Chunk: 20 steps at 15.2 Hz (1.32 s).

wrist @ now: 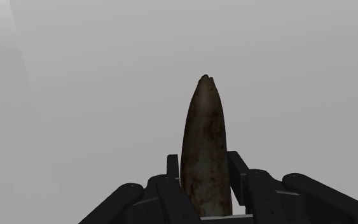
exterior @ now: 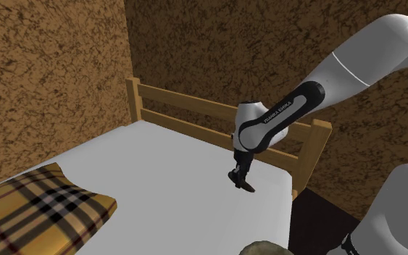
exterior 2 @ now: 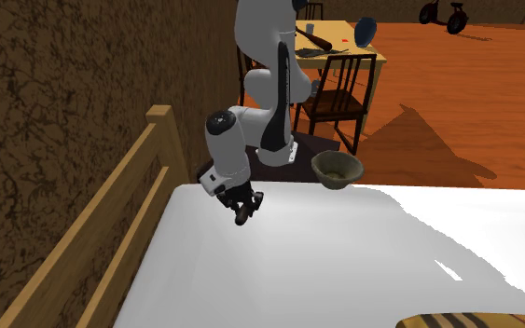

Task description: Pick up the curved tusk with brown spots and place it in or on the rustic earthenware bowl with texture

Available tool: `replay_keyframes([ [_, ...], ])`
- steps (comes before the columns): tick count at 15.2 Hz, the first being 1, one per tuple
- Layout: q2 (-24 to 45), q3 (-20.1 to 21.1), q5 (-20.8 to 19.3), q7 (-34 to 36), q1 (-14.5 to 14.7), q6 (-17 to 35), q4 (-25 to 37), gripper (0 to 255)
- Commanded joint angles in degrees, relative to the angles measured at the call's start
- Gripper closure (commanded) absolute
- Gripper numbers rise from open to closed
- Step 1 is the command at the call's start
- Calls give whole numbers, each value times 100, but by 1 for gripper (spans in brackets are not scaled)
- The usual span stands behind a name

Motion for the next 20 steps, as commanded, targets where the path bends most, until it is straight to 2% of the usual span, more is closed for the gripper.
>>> replay_keyframes([
  [1, -146, -4, -16, 15, -4, -149, 3, 255],
  [20, -1308, -21, -134, 167, -31, -1780, 474, 255],
])
